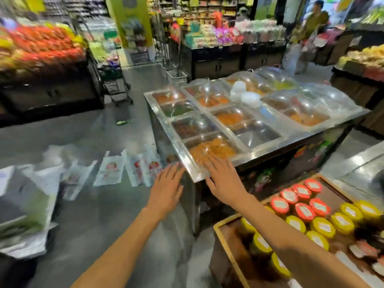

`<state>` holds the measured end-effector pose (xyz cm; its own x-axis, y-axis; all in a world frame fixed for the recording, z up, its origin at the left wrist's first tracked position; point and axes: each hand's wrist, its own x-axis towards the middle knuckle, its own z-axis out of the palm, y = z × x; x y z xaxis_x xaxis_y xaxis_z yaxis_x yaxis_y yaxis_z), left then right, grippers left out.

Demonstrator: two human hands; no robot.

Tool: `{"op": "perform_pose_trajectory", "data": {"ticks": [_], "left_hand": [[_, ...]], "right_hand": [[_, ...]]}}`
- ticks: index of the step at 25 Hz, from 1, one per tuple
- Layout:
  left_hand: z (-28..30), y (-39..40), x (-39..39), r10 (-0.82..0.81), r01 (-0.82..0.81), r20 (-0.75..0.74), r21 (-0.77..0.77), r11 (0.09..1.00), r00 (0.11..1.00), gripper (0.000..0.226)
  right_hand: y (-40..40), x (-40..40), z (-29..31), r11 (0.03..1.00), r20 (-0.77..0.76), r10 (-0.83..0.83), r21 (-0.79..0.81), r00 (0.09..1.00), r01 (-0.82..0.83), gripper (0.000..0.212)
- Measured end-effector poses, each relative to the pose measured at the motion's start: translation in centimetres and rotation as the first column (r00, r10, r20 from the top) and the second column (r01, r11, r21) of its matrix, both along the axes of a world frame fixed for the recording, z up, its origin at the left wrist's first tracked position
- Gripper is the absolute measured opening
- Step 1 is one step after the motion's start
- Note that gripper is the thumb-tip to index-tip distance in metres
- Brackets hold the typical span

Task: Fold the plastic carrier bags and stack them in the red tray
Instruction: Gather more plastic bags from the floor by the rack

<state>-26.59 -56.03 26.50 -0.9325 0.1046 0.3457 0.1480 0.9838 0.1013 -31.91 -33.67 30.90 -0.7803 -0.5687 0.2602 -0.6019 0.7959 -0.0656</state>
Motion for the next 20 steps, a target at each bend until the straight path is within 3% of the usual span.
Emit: {"op": "perform_pose_trajectory", "data": {"ticks": [8,20], "left_hand": [[-1.2,-16.3,2.9,0.403,-0.405,0.088,0.012,0.914,0.911,0.070],[-1.5,-32.4,-12.0,0.448,-0.452,0.107,0.013,0.892,0.888,0.072]], "right_hand": [[-19.3,-4.7,-1.3,0.938,0.090,0.347,-0.020,0.934,-0.347,0.060],[-38.7,-22.1,-5.1,0.933,0.214,0.352,-0.004,0.911,-0.360,0.058]]}}
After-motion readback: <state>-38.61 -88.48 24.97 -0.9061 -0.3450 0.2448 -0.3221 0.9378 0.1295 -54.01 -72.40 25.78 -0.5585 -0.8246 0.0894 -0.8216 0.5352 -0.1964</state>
